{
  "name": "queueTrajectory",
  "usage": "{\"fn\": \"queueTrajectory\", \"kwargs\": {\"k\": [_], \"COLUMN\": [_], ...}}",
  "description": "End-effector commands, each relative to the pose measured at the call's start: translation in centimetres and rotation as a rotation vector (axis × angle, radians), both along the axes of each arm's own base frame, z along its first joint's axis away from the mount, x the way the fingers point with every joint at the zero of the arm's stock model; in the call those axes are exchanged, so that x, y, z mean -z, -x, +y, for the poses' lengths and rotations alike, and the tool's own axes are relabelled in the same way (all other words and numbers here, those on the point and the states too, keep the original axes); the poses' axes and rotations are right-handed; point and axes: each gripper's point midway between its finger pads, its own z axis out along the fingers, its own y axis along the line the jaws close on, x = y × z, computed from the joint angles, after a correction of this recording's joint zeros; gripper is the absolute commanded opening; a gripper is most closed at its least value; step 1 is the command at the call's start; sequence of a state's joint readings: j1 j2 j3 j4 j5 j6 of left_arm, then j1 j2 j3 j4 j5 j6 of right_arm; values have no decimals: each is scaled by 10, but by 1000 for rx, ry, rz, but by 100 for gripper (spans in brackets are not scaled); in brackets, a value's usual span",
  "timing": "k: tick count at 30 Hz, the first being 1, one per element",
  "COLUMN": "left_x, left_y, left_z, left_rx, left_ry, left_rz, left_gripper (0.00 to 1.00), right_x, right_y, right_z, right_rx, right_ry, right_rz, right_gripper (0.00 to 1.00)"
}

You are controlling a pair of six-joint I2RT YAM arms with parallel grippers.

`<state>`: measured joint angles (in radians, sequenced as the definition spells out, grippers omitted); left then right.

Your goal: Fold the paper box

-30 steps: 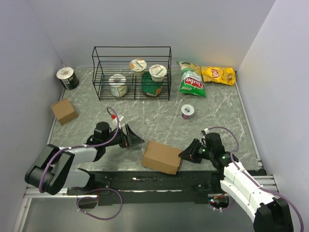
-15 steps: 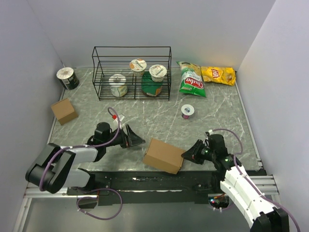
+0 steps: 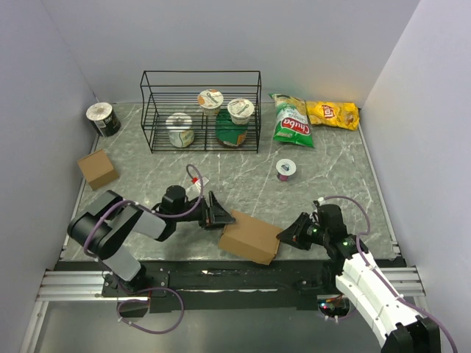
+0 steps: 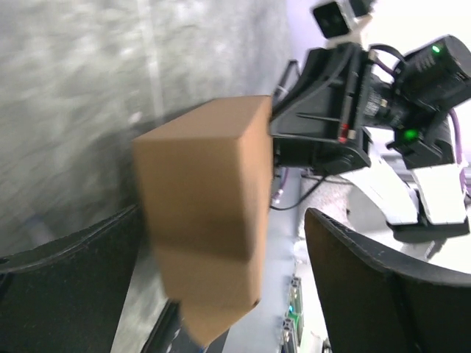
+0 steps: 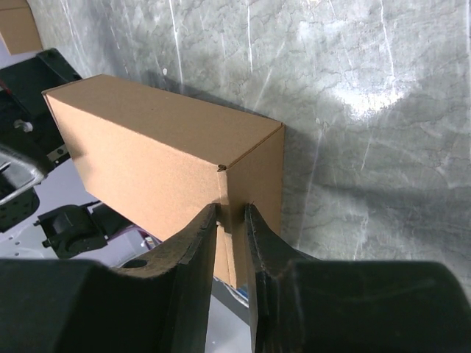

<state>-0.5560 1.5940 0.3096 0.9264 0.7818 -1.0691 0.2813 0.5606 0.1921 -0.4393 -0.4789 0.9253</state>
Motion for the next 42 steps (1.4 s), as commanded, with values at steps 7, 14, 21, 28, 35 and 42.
{"fn": "queueTrajectory", "kwargs": {"k": [7, 14, 21, 28, 35, 42], "left_x": [-25, -22, -39, -43, -40, -43], "left_y": [-6, -12, -35, -44, -33, -34], "left_z": [-25, -27, -4, 33, 50, 69], "left_rx": [57, 39, -88, -195, -253, -324], "left_ry": [128, 93, 40, 21, 57, 61], "left_rz": [4, 85, 152, 235, 378, 453], "left_gripper": [53, 46, 52, 57, 56, 57], "right_x": [12, -39, -133, -151, -154, -144], "right_y": [-2, -28, -51, -51, -33, -12], "right_z": [-39, -25, 26, 94, 148, 174], "right_rx": [29, -122, -392, -763, -971, -1095], "right_ry": [264, 268, 392, 658, 777, 824], "right_rz": [-18, -276, -722, -1001, -1206, -1271], "right_gripper": [38, 85, 98, 100, 100, 100]}}
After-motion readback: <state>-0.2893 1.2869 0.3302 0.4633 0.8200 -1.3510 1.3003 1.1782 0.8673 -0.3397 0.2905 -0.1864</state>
